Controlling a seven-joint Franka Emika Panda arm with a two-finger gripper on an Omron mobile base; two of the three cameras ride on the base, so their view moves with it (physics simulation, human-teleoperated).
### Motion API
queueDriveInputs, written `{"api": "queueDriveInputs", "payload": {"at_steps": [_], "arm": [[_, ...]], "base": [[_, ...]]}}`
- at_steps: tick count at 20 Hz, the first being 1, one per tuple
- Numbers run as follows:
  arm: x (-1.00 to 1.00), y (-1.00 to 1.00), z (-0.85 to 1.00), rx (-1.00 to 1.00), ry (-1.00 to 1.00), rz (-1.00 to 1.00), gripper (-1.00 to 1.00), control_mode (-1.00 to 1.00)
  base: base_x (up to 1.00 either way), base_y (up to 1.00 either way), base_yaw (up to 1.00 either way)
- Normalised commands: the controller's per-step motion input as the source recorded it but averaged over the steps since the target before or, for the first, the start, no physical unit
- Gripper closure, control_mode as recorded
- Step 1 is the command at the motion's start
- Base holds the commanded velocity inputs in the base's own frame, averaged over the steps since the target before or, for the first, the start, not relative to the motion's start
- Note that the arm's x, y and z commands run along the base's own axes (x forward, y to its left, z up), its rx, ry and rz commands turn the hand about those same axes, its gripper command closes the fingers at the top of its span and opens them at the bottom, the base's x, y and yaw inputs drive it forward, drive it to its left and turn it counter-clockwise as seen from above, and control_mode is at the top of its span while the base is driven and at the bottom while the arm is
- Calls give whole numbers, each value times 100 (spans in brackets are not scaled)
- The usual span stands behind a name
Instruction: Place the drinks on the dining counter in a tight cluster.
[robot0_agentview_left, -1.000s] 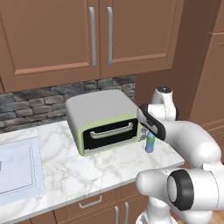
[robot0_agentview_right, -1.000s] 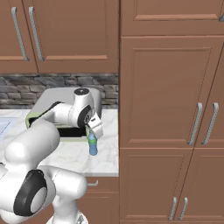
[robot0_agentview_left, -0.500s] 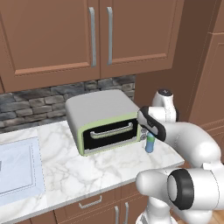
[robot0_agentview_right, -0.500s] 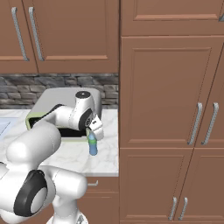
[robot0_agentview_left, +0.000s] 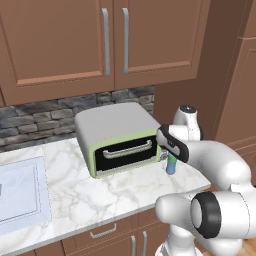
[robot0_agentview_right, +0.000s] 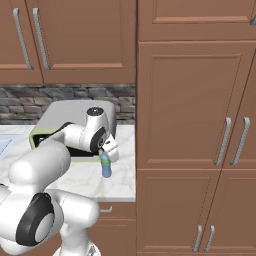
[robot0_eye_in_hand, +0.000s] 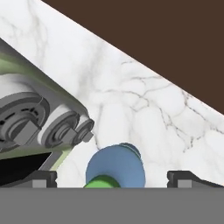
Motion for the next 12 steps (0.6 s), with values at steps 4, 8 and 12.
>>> {"api": "queueDriveInputs", "payload": {"at_steps": [4, 8, 12], "arm": [[11, 0, 3, 0, -2, 0, -100, -100], [-3, 0, 0, 0, -1, 0, -100, -100], [-1, 0, 0, 0, 0, 0, -100, -100]], "base": [[0, 0, 0], [0, 0, 0], [0, 0, 0]]}}
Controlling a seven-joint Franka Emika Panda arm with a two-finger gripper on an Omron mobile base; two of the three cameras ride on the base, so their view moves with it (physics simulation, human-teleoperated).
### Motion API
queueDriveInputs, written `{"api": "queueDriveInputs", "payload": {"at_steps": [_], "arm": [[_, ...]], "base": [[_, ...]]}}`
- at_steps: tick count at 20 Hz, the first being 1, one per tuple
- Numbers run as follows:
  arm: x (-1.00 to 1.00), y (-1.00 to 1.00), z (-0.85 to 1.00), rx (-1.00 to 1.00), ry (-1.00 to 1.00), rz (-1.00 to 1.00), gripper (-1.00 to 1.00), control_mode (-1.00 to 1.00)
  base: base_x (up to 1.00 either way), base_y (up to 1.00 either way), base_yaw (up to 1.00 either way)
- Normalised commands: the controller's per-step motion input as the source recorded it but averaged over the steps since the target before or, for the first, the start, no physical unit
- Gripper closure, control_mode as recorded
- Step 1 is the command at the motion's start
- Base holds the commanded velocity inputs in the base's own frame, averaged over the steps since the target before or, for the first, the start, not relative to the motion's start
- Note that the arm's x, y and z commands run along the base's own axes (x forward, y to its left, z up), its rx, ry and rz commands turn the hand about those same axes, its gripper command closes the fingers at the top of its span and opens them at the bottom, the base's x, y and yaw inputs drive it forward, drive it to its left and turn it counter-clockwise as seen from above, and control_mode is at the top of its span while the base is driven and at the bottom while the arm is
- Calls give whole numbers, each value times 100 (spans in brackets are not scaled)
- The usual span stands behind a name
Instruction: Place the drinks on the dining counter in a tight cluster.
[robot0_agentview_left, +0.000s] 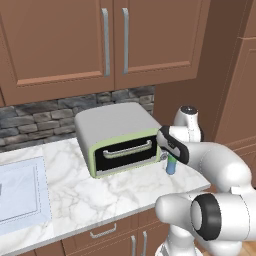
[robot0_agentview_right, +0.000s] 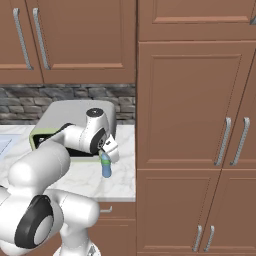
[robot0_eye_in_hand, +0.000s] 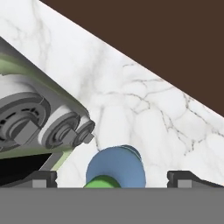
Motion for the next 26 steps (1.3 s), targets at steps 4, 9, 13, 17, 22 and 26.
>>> {"api": "queueDriveInputs", "payload": {"at_steps": [4, 9, 13, 17, 22, 26], "arm": [[0, 0, 0, 0, 0, 0, 100, -100], [0, 0, 0, 0, 0, 0, 100, -100], [0, 0, 0, 0, 0, 0, 100, -100], [0, 0, 0, 0, 0, 0, 100, -100], [-41, 0, 1, 1, -3, 0, 100, -100], [-100, 0, 38, 2, -13, 6, 100, -100]], "base": [[0, 0, 0], [0, 0, 0], [0, 0, 0], [0, 0, 0], [0, 0, 0], [0, 0, 0]]}}
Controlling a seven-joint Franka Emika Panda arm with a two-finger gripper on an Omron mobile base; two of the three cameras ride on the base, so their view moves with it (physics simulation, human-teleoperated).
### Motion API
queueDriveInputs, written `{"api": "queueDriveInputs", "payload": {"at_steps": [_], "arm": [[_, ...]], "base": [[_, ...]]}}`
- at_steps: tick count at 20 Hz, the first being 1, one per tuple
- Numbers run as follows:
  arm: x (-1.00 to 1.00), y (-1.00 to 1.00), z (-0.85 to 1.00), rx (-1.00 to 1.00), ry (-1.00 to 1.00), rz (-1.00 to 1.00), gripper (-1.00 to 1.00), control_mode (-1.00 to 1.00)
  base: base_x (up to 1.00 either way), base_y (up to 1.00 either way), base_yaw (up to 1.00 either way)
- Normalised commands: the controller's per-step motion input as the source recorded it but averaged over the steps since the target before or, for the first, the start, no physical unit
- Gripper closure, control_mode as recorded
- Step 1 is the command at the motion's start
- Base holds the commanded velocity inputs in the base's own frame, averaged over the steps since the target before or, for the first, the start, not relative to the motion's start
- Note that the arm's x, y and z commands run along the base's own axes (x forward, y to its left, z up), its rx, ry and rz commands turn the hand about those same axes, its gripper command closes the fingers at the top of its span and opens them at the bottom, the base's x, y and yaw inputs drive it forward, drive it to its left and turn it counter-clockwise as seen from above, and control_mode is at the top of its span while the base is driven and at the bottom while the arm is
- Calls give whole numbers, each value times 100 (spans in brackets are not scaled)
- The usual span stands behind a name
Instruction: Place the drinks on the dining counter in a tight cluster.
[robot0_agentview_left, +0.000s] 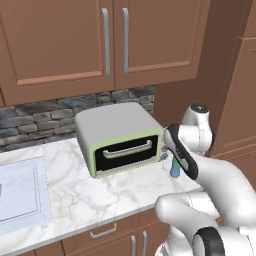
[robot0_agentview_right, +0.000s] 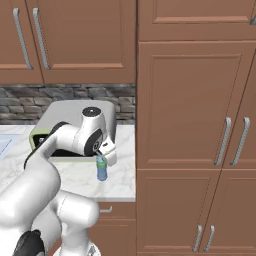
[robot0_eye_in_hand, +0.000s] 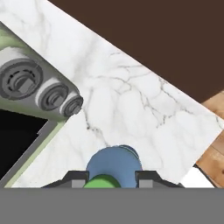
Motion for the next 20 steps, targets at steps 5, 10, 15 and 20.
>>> {"api": "queueDriveInputs", "payload": {"at_steps": [5, 10, 15, 20], "arm": [[-80, 23, 71, 0, -6, 13, 100, -100], [-53, 56, 92, -5, 6, 33, 100, -100], [-51, 32, 100, -15, 18, 40, 100, -100], [-66, 5, 96, -9, 4, 36, 100, -100]], "base": [[0, 0, 0], [0, 0, 0], [0, 0, 0], [0, 0, 0]]}}
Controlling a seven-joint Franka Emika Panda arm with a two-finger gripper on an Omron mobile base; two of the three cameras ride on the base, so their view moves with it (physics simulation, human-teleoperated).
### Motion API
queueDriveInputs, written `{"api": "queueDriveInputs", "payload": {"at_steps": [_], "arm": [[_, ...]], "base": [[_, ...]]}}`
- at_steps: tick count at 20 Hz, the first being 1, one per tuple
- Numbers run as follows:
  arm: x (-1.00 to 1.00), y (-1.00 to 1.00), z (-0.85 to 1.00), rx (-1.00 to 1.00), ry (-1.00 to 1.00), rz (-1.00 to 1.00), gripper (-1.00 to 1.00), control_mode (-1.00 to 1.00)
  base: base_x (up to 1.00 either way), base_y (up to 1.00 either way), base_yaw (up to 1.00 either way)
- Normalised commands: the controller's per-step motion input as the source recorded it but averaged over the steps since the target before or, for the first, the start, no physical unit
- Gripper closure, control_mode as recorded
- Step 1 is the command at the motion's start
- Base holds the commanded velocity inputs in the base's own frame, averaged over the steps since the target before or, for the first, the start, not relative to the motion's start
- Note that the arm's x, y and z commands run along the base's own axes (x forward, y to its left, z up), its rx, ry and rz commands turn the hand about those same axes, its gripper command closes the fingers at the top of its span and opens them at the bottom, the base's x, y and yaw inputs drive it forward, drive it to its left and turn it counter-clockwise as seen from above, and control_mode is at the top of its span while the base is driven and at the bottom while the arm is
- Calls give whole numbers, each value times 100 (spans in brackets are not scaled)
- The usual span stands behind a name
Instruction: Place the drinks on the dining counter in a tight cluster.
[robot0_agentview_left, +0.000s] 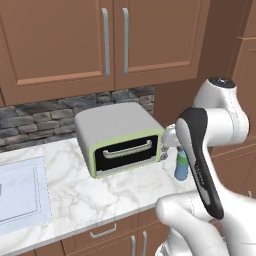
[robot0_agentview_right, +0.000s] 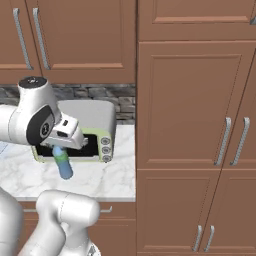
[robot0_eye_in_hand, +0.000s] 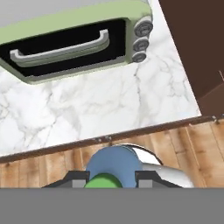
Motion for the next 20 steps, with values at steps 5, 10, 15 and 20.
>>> {"api": "queueDriveInputs", "payload": {"at_steps": [5, 10, 15, 20], "arm": [[-71, 0, 59, 2, -18, 19, 100, -100], [-24, 0, 13, 5, -10, 7, 100, -100], [0, 0, 0, 0, 0, 0, 100, -100], [-24, 0, 0, 0, -4, 0, 100, 100]], "base": [[0, 0, 0], [0, 0, 0], [0, 0, 0], [-40, 13, 3]]}}
